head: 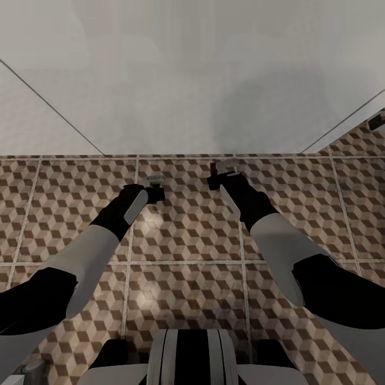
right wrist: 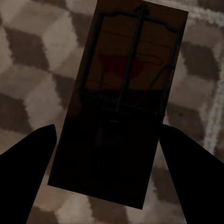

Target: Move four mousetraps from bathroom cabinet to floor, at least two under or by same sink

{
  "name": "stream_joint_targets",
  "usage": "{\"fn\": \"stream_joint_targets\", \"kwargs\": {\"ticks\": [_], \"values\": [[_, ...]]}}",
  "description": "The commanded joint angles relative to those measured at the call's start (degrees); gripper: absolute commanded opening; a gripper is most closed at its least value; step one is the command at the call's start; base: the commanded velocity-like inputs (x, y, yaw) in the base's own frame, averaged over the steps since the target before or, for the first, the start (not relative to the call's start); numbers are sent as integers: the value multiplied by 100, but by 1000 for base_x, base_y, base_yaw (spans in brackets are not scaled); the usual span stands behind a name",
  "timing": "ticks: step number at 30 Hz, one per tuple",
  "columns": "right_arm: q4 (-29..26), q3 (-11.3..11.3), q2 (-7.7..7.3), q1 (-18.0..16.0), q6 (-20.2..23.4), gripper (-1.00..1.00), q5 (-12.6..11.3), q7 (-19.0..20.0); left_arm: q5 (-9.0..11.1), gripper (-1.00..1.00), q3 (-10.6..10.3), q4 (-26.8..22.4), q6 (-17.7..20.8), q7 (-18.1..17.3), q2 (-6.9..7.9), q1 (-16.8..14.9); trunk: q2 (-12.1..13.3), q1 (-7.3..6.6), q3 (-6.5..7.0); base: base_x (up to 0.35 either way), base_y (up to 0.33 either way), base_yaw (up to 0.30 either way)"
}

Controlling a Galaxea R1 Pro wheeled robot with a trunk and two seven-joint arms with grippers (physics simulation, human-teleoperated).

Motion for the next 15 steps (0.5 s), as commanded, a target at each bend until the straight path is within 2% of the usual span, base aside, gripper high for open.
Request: {"fn": "stream_joint_targets", "kwargs": {"ticks": [1,6,11,15], "values": [[-6,28,-2,-3,30,-100,-25,-37,39,-100,-25,-6,11,52,1,-2,-1,-1,-3,0,0,0],[32,28,10,-3,37,-100,-17,-40,39,-100,-25,-8,-1,51,-6,-3,-1,-1,-3,0,0,0],[420,8,7,-3,52,-100,-3,-52,39,-100,-25,-34,-17,51,-7,-3,-1,-1,-3,0,0,0],[514,3,2,-3,85,-100,11,-87,39,-100,-25,-80,-20,51,-8,-3,-1,-1,-3,0,0,0]]}}
